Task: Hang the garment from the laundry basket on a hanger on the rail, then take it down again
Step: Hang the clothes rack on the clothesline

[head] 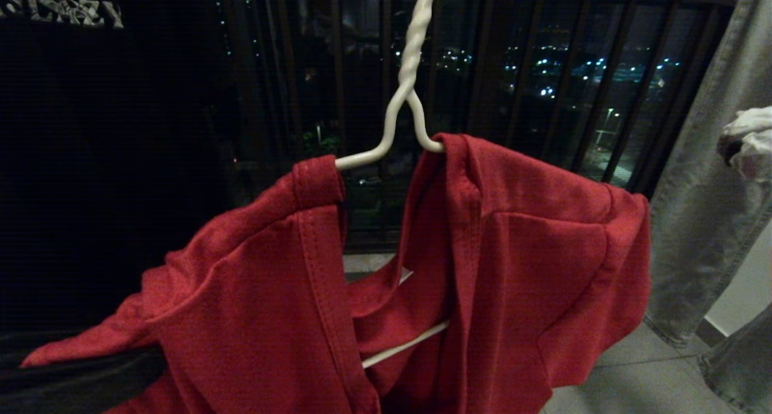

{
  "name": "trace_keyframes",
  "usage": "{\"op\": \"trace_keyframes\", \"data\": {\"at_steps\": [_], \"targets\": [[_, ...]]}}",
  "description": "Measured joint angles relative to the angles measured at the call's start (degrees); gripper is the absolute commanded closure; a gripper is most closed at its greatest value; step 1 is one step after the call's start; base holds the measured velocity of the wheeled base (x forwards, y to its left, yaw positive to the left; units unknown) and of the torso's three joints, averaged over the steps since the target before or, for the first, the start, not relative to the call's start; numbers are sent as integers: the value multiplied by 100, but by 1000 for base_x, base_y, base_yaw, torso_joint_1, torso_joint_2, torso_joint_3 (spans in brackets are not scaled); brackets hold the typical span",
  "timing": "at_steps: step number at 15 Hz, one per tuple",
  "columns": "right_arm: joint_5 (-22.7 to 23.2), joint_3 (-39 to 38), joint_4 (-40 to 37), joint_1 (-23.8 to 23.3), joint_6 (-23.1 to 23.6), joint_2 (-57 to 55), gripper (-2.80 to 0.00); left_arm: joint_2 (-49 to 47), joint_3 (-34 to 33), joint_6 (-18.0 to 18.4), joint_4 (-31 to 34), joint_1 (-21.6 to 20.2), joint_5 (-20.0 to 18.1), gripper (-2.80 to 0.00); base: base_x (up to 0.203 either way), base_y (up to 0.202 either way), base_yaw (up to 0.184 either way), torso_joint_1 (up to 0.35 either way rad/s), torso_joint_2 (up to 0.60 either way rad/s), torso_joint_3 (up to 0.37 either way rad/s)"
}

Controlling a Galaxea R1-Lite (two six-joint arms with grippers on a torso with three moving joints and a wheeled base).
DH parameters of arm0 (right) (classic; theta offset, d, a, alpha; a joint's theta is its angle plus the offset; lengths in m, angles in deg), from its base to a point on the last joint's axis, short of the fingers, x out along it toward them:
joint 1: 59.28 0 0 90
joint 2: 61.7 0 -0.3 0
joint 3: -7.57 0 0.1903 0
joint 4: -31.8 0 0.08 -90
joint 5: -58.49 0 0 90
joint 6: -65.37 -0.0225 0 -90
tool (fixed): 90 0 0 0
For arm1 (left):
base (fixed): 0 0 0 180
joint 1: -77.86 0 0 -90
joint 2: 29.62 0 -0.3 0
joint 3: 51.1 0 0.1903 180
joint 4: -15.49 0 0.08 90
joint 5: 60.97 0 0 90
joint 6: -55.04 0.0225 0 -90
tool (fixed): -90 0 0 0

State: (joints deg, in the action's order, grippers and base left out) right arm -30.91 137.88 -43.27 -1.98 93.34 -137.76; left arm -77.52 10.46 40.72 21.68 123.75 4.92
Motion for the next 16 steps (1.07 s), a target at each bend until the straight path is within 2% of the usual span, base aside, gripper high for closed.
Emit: {"op": "trace_keyframes", "data": {"at_steps": [3,7,11,16], "targets": [[516,0,8,-229,0,-237,-280,7,-24,355,388,-5,0,0,0,0,0,0,0,0],[1402,-11,-26,-745,140,-465,-280,38,-24,428,397,-9,13,0,0,0,0,0,0,0],[1835,-17,-26,-1011,199,-684,-280,101,-5,531,390,-9,24,0,0,0,0,0,0,0],[2128,-34,-39,-1078,268,-875,-280,190,44,587,378,-9,41,0,0,0,0,0,0,0]]}}
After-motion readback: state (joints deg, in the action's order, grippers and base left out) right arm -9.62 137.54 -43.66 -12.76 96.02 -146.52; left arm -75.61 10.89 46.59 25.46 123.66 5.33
